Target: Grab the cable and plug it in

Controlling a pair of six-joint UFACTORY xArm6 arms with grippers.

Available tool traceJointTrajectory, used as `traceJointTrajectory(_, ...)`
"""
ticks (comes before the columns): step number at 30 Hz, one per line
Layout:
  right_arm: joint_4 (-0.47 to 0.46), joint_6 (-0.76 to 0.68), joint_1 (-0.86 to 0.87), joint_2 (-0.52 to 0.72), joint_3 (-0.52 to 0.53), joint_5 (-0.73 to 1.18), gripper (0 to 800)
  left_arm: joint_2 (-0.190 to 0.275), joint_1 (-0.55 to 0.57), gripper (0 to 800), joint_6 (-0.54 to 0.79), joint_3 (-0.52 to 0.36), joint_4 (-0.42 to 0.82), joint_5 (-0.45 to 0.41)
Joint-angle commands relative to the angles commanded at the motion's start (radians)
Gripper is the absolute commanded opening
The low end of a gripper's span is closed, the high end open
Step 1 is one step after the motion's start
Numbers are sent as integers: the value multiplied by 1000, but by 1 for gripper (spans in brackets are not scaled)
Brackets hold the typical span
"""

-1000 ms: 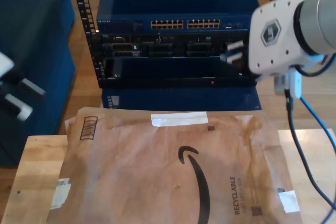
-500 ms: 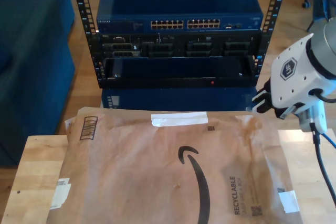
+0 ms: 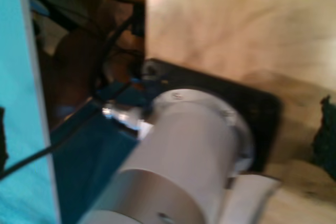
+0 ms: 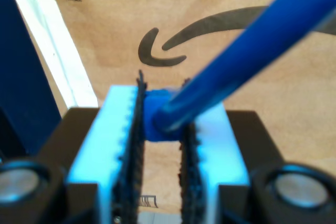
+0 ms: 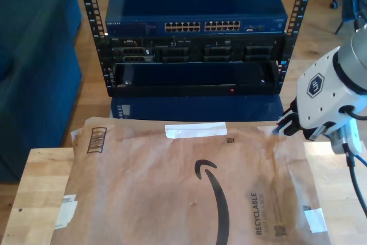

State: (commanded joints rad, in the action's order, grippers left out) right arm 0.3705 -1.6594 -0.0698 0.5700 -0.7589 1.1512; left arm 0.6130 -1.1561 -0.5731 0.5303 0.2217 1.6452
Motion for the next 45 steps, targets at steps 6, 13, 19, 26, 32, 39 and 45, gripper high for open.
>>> traceJointTrajectory(6, 5, 0, 2, -51, -11, -6, 0, 0, -167, 800, 137, -87, 2, -8)
traceJointTrajectory(13, 6, 0, 0, -89, -28, -74, 0, 14, -193, 800, 144, -229, 2, -106)
traceJointTrajectory(19, 6, 2, 0, -138, -51, -115, 0, 14, -282, 800, 204, -281, 2, -173)
traceJointTrajectory(26, 6, 2, 2, -166, -66, -144, 0, 11, -339, 800, 316, -282, -2, -201)
traceJointTrajectory(32, 5, -2, 0, -170, -77, -147, 0, 0, -420, 800, 342, -379, 2, -410)
traceJointTrajectory(39, 5, -2, 2, -173, -72, -203, 0, -66, -430, 800, 345, -425, -9, -511)
traceJointTrajectory(45, 9, -5, -20, -172, -43, -310, 0, -110, -431, 800, 351, -417, -9, -505)
